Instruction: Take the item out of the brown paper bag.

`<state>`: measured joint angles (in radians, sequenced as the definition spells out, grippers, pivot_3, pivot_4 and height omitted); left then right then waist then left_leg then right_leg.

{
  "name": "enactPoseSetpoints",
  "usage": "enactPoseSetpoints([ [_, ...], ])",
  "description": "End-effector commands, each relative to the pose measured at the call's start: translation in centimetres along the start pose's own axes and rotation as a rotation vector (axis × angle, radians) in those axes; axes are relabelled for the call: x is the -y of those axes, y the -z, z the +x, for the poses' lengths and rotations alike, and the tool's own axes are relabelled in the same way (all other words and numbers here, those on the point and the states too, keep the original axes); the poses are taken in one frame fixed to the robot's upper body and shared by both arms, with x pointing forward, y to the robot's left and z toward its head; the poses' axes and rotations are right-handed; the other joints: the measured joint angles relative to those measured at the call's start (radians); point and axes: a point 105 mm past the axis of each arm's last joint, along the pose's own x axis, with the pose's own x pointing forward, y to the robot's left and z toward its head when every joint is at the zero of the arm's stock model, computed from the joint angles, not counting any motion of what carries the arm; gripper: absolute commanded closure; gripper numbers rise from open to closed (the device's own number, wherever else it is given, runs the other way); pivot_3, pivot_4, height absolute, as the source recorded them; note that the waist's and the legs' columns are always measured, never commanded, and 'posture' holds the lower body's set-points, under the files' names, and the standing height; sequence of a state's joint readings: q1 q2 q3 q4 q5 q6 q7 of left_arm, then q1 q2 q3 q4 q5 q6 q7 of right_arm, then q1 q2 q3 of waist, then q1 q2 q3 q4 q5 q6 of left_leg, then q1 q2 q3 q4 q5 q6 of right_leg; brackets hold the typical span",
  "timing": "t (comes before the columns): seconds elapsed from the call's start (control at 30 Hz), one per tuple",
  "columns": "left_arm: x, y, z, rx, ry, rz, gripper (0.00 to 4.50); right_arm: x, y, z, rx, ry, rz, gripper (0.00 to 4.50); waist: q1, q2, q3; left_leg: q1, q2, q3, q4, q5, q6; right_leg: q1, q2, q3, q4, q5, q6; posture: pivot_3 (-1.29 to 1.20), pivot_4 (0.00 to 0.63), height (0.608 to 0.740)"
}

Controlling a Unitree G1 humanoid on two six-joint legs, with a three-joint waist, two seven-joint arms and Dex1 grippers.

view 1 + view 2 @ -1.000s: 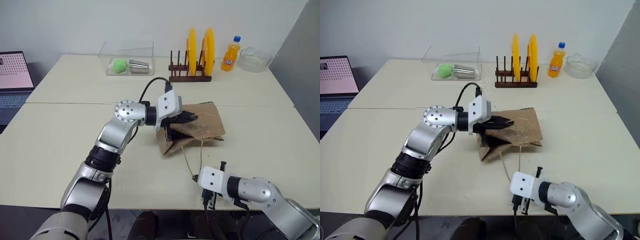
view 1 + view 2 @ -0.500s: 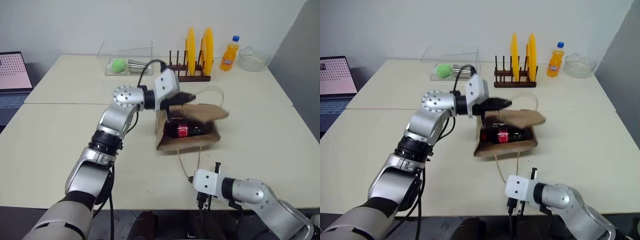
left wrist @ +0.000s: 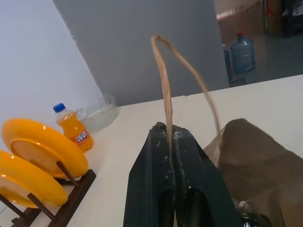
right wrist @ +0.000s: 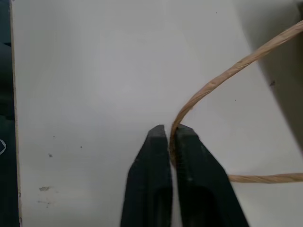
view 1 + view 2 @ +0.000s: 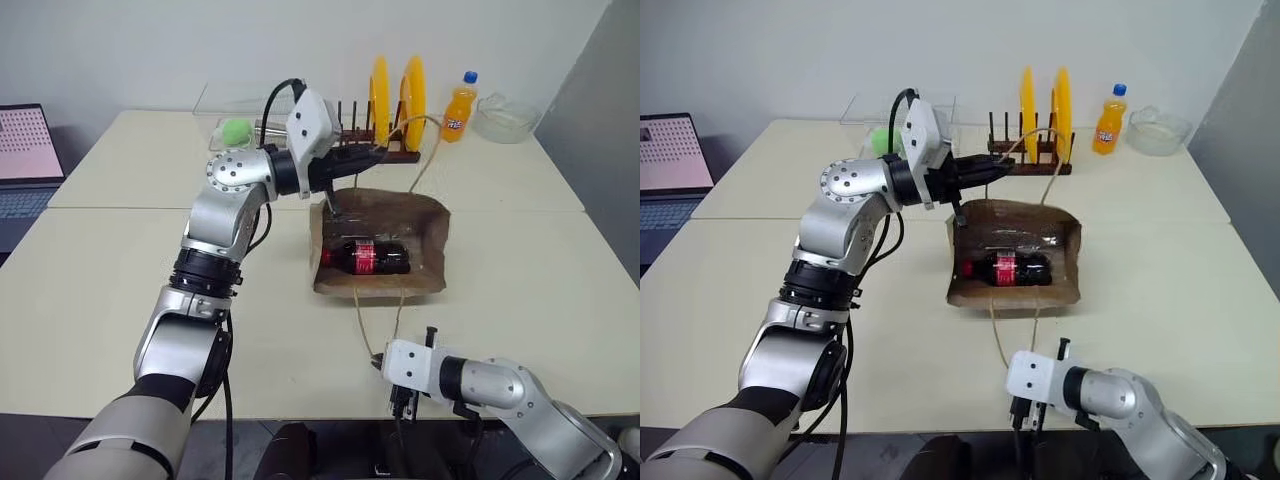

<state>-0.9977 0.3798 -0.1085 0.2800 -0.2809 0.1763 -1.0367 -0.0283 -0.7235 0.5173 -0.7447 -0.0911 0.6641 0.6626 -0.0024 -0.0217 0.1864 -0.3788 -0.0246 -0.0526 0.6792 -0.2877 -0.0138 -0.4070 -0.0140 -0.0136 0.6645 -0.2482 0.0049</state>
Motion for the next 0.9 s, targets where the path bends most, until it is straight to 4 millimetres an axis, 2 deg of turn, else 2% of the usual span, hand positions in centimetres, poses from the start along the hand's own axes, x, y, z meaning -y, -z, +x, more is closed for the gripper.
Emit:
enactPoseSetpoints([
  [0.03,0.5,-1.9,-0.8,0.055,0.025,0.045,4.5,-0.3,-0.6,-1.1,0.019,-0.014,0.004,2.9,0.0,0.0,0.0,0.0,0.0,0.0,0.0,0.0,0.0,0.0,0.0,0.0,0.0,0.0,0.0,0.0,0.15,0.74],
  [0.1,1.0,-1.9,-0.8,0.055,0.04,0.044,4.5,-0.2,-1.1,-1.9,0.034,-0.024,-0.003,2.21,0.001,0.0,0.0,0.0,0.0,0.0,0.0,0.0,-0.001,0.0,0.0,0.0,0.0,0.0,0.0,0.0,0.15,0.74],
  [0.27,2.3,-1.7,-0.6,0.065,0.072,0.041,4.5,2.0,-5.0,-6.0,0.152,-0.037,0.023,2.21,-0.001,0.0,0.0,0.0,0.0,0.0,0.001,0.0,0.0,0.0,0.0,0.0,0.0,0.0,0.0,0.0,0.15,0.74],
  [0.37,2.6,-1.6,-0.6,0.064,0.081,0.035,4.5,4.6,-8.4,-8.2,0.35,-0.033,0.129,2.21,-0.001,0.0,0.0,0.001,0.0,0.0,0.0,-0.002,0.004,0.001,0.0,-0.001,0.001,0.001,0.0,0.0,0.15,0.74],
  [0.43,2.7,-1.5,-0.5,0.061,0.082,0.037,4.5,5.6,-9.6,-8.8,0.424,-0.039,0.179,2.21,0.0,0.0,0.0,0.0,0.001,-0.001,0.0,-0.002,0.004,0.0,0.0,-0.001,0.001,0.002,-0.002,0.0,0.15,0.74],
  [0.53,2.7,-1.4,-0.4,0.06,0.079,0.038,4.5,7.4,-9.3,-7.7,0.344,0.032,0.127,2.21,0.001,0.0,0.0,0.0,0.0,-0.001,0.0,-0.002,0.004,0.0,0.0,-0.001,0.0,0.004,-0.006,0.0,0.15,0.74],
  [0.73,2.7,-1.4,-0.3,0.065,0.077,0.041,4.5,12.3,-7.5,-3.3,0.132,0.213,-0.081,2.21,-0.002,0.0,0.0,-0.001,-0.001,0.002,0.0,-0.002,0.004,-0.002,-0.001,0.001,0.0,0.003,-0.005,0.0,0.15,0.74],
  [0.9,2.6,-1.4,-0.3,0.069,0.072,0.046,4.5,13.7,-6.1,-0.8,0.039,0.205,-0.171,2.21,-0.002,0.0,0.0,-0.002,0.0,0.002,0.0,-0.002,0.004,-0.004,-0.001,0.001,0.001,0.004,-0.006,0.0,0.15,0.74],
])
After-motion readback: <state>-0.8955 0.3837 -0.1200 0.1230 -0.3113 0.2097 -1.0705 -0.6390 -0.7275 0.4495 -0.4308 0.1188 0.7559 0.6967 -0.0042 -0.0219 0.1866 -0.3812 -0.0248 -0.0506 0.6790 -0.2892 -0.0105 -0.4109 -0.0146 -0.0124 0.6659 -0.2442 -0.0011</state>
